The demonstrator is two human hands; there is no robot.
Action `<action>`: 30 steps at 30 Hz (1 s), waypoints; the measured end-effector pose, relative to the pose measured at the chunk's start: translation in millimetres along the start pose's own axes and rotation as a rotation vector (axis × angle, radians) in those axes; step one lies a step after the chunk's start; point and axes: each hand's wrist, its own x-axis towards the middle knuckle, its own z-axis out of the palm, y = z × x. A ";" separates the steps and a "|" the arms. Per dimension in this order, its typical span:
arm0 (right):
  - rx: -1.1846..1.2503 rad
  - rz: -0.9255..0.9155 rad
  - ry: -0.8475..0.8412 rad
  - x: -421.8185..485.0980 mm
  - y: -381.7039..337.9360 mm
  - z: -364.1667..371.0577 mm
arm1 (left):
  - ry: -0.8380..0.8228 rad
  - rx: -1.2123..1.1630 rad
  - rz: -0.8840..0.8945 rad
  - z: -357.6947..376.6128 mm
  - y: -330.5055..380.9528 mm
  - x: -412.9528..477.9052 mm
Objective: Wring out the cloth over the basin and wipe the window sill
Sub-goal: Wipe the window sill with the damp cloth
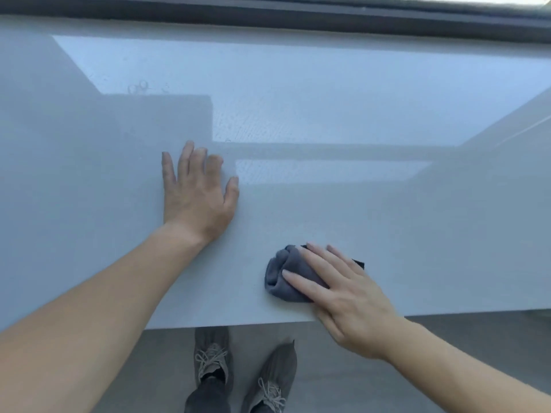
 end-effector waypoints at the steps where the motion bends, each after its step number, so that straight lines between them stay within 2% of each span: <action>1: -0.009 0.000 -0.004 9.0 17.8 -4.1 | -0.027 -0.021 -0.003 1.6 3.6 4.0; 2: -0.014 0.054 0.019 22.9 37.1 -8.0 | -0.062 -0.018 -0.010 4.8 5.2 6.8; 5: 0.028 0.412 0.156 82.1 89.0 -24.3 | -0.092 0.024 -0.019 12.8 3.3 8.6; 7: 0.054 0.533 0.201 112.8 92.9 -27.9 | -0.086 0.023 -0.022 12.9 2.7 8.3; 9: 0.025 0.413 0.196 119.7 74.3 -21.6 | -0.085 0.016 -0.028 11.9 3.5 8.8; 12: 0.020 0.145 0.073 103.4 53.7 -13.3 | -0.069 -0.003 -0.024 10.2 4.7 8.1; 14: 0.010 0.095 0.030 114.6 77.0 -21.4 | -0.067 -0.012 -0.017 10.4 4.4 6.8; 15: -0.004 0.144 0.051 129.2 93.4 -27.1 | -0.071 -0.008 -0.016 11.2 3.7 7.7; 19: 0.069 0.588 0.192 207.0 147.1 -52.1 | -0.083 0.027 -0.010 8.9 2.9 10.8; 20: 0.066 0.609 0.204 217.9 145.7 -51.4 | -0.069 0.045 -0.001 6.0 2.9 13.3; 21: 0.052 0.548 0.203 221.9 139.2 -48.2 | -0.048 0.056 0.006 1.9 3.4 17.4; 24: 0.026 0.183 0.088 207.1 119.3 -39.7 | 0.034 -0.007 0.015 -6.3 5.8 43.9; 26: 0.010 0.109 0.036 215.3 142.8 -47.6 | 0.064 -0.086 0.055 -8.1 11.7 72.6; 27: -0.001 0.154 0.068 230.9 161.3 -53.6 | 0.066 -0.114 0.079 -7.1 15.5 89.4; 30: -0.015 0.472 0.223 290.6 214.0 -73.3 | 0.014 -0.146 0.137 -0.3 31.3 138.7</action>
